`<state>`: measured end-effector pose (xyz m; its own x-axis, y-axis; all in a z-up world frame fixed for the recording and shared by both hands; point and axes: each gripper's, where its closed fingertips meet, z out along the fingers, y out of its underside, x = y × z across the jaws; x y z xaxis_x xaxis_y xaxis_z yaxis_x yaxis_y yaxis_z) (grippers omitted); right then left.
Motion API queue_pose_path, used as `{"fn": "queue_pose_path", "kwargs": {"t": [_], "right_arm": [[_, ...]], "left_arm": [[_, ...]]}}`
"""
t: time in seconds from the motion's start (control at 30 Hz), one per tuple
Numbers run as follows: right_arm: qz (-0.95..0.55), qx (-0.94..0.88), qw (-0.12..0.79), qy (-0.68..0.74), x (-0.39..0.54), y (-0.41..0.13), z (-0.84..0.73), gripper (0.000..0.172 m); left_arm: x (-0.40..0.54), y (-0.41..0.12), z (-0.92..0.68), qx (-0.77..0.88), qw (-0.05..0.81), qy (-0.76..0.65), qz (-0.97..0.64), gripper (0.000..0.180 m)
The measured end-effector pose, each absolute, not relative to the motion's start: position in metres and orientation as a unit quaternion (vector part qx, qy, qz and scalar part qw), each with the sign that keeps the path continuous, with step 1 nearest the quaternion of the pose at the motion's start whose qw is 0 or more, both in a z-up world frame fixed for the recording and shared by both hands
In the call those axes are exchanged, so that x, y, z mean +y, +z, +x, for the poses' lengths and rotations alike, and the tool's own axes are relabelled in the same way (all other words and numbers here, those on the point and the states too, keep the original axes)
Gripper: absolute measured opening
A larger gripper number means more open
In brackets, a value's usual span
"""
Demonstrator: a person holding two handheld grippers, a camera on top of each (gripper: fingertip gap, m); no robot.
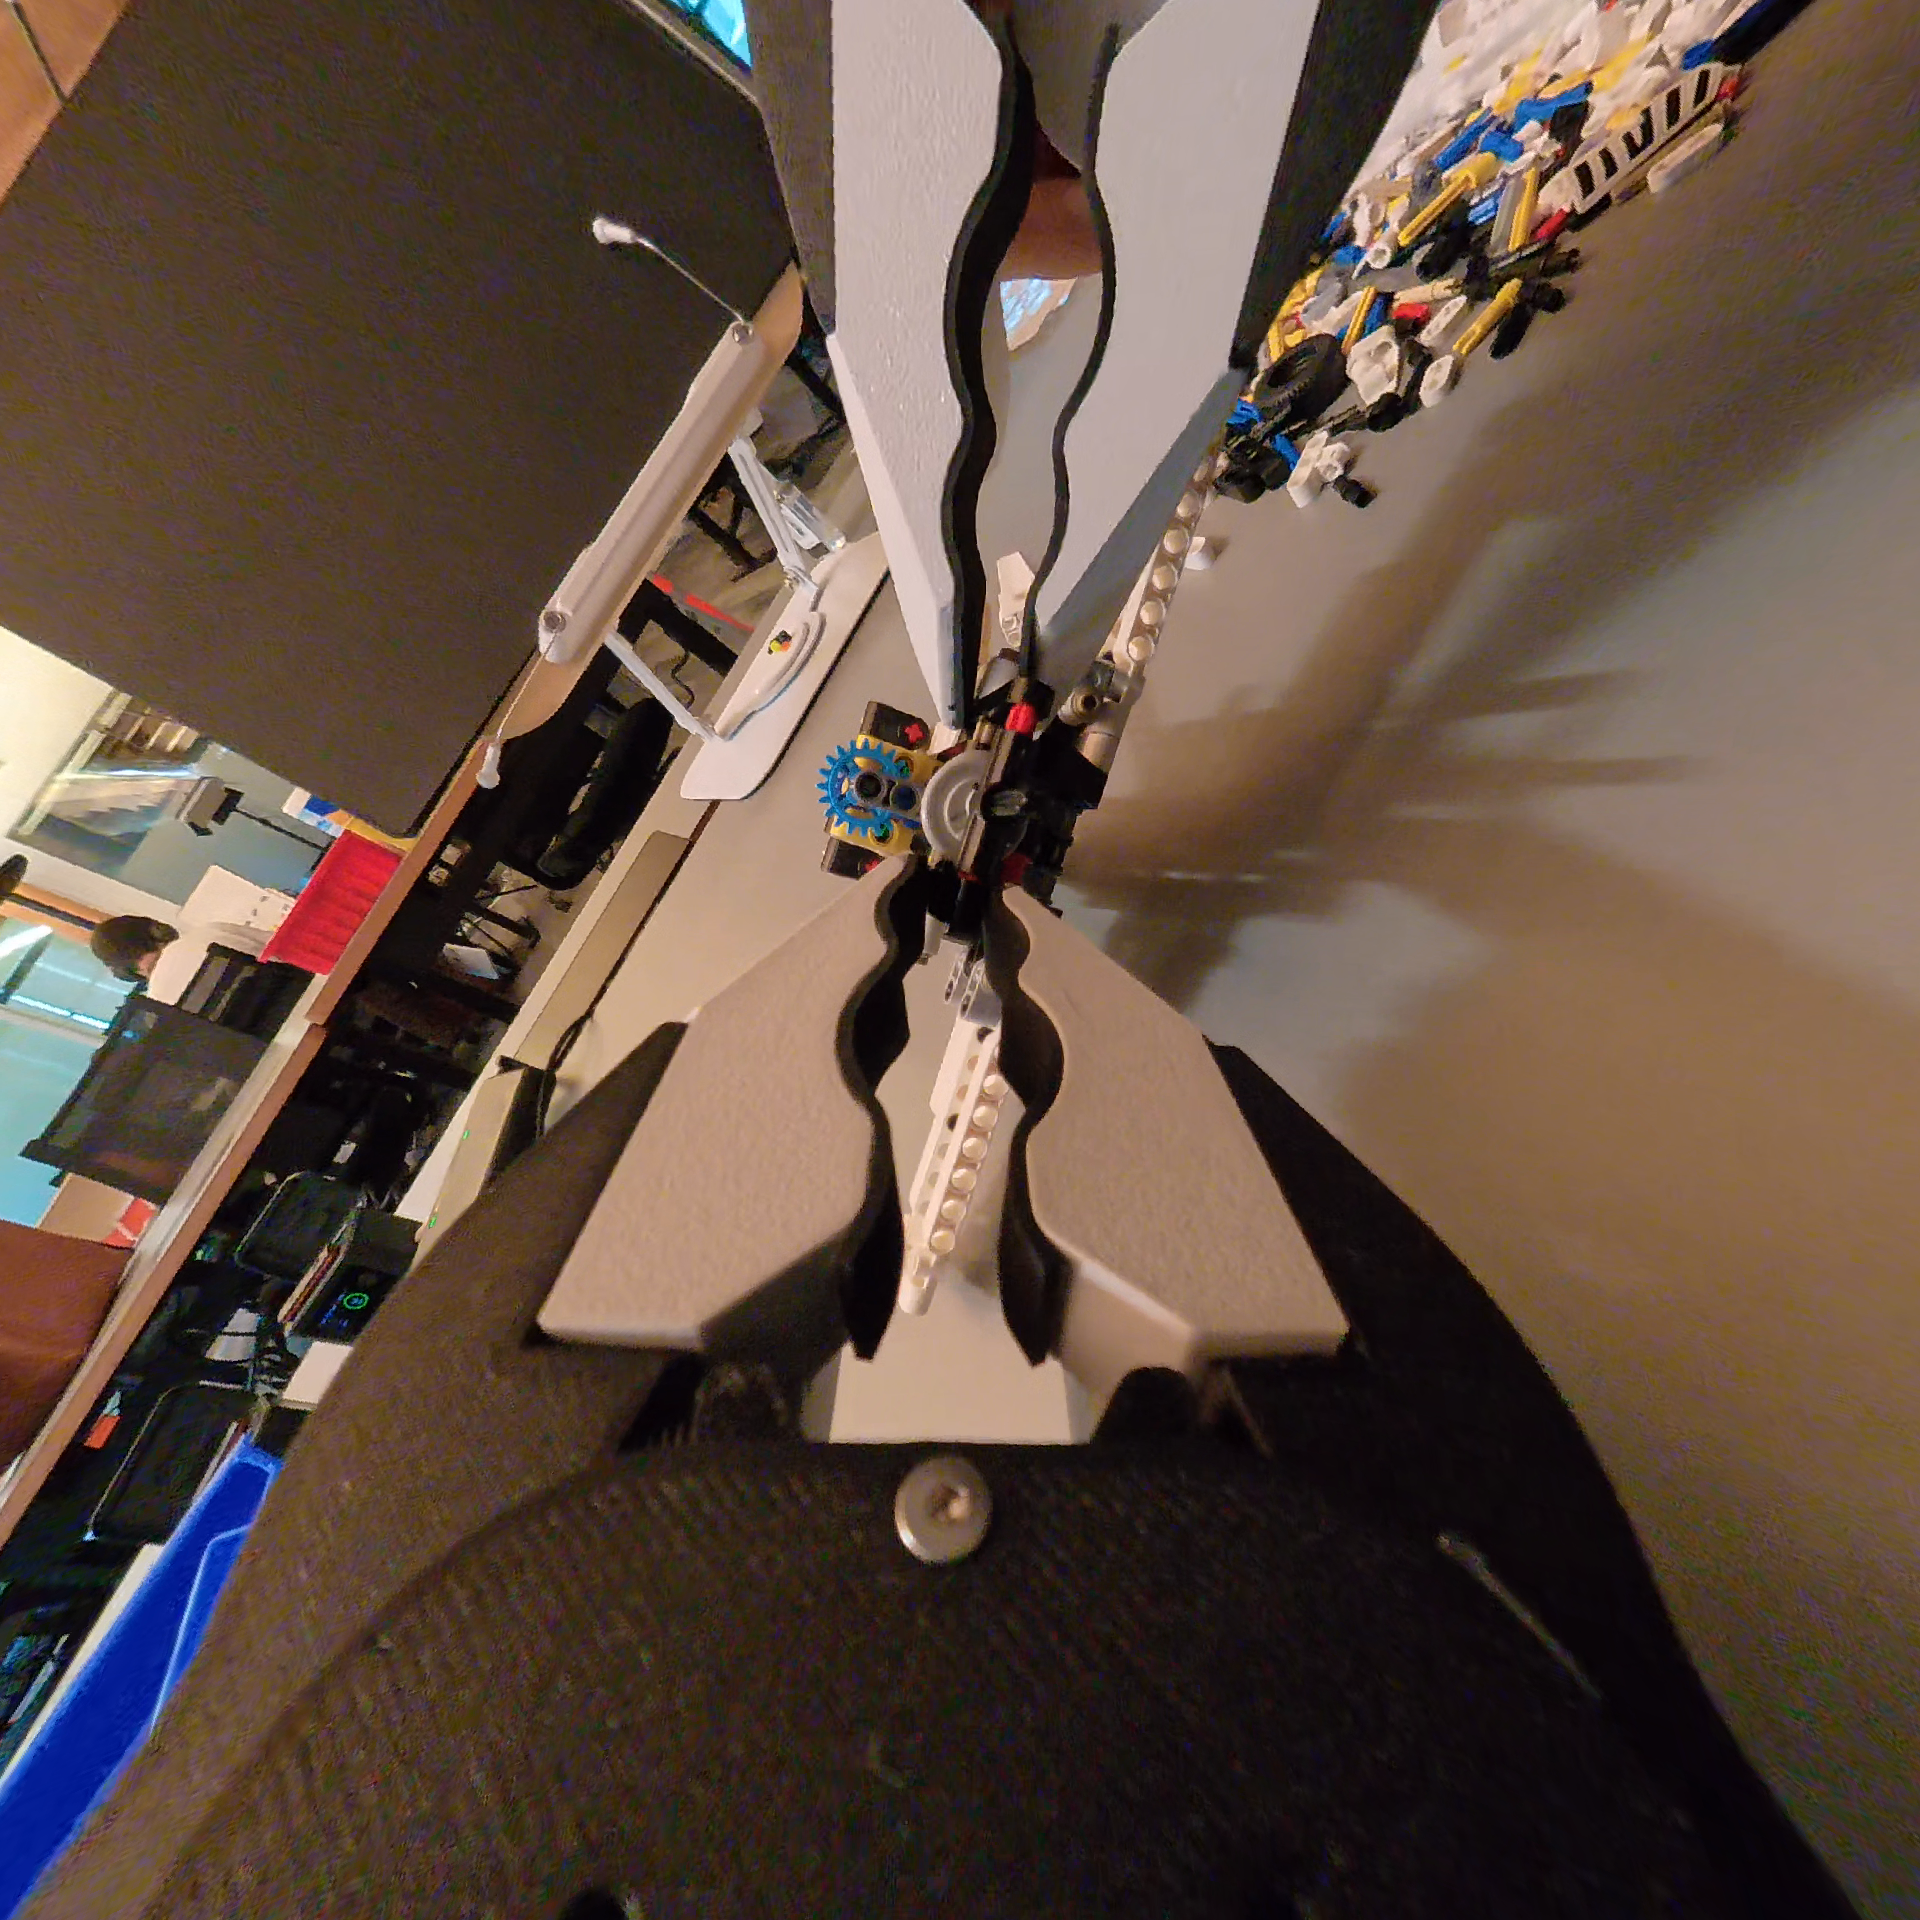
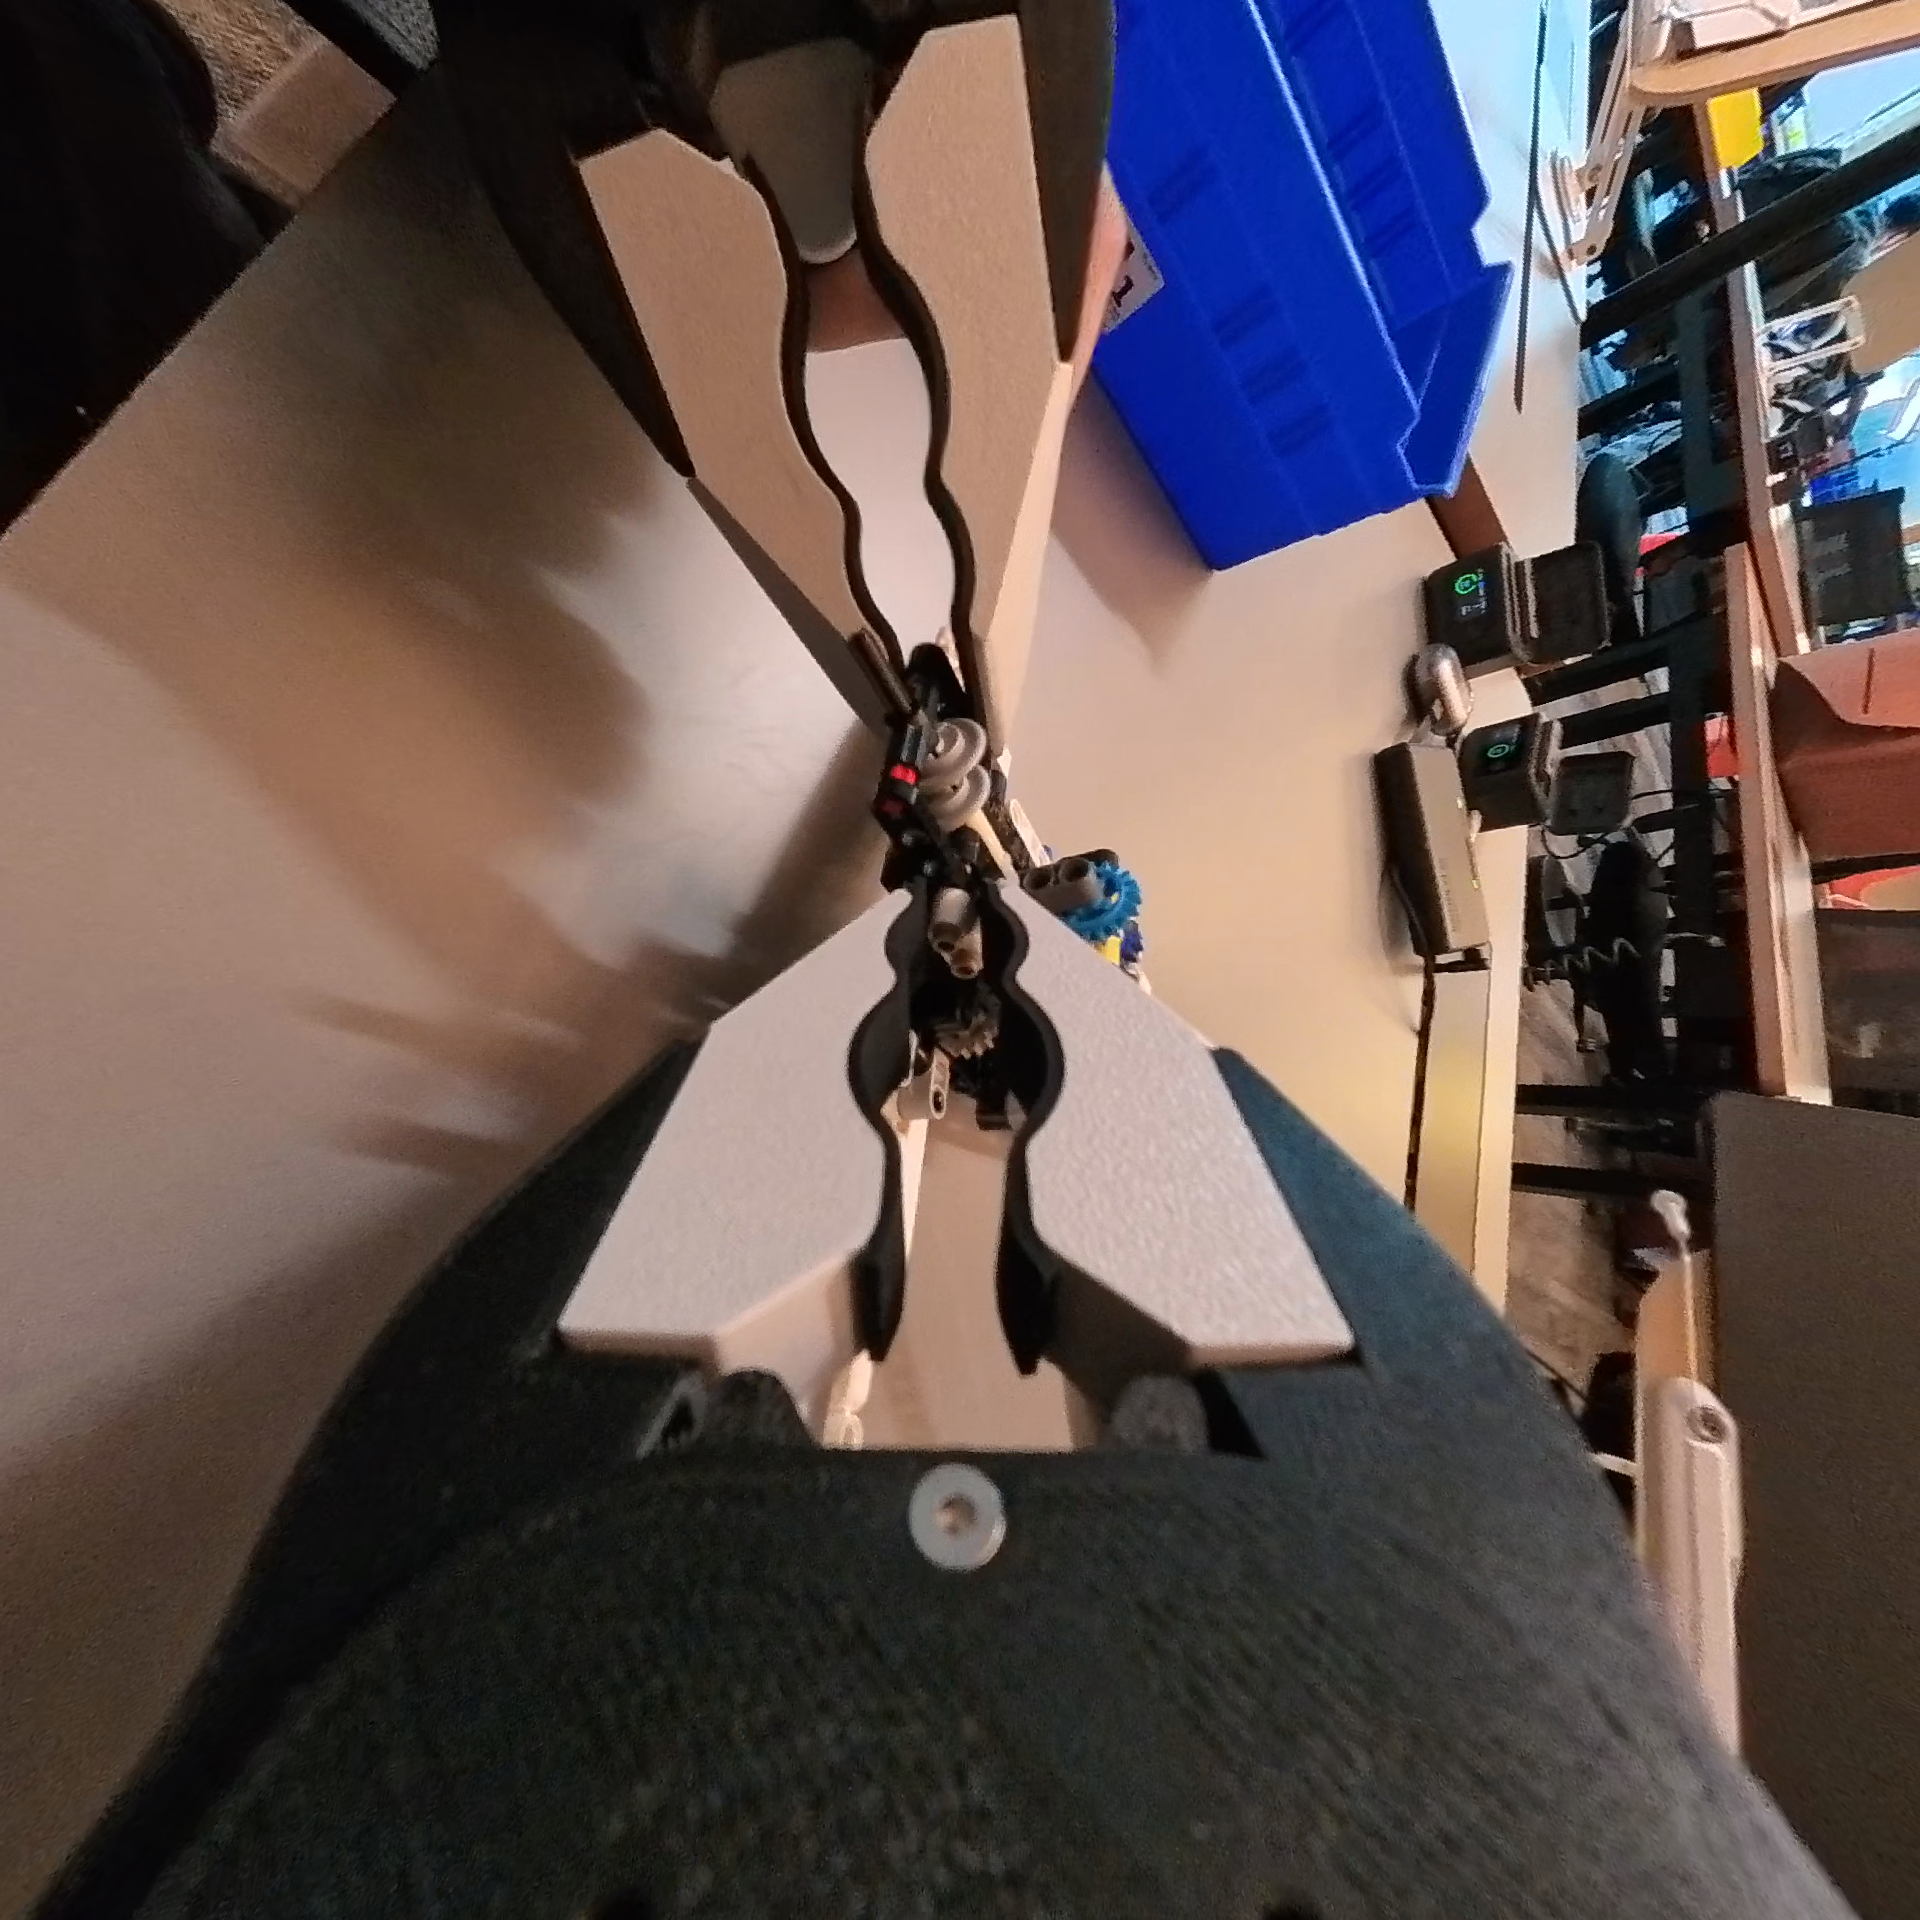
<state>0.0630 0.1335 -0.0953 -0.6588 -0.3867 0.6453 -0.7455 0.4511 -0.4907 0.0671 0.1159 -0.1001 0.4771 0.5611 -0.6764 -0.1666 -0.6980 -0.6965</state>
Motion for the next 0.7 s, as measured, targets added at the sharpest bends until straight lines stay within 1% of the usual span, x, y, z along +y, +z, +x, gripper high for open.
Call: {"fn": "queue_pose_path", "kwargs": {"t": [0.27, 0.47, 0.7], "right_arm": [[0.344, -0.815, 0.234, 0.403, 0.1365, -0.0937, 0.0623, 0.007], [0.37, -0.795, 0.258, 0.405, 0.1372, -0.0944, 0.0608, 0.007], [0.333, -0.771, 0.262, 0.475, 0.1373, -0.0873, 0.0576, 0.009]], "left_arm": [[0.1188, -0.0986, 0.0662, -0.132, 0.379, 0.491, -0.773, 0.009], [0.1195, -0.0989, 0.0649, -0.138, 0.395, 0.476, -0.774, 0.01], [0.1202, -0.0929, 0.0631, -0.133, 0.418, 0.477, -0.761, 0.009]]}}
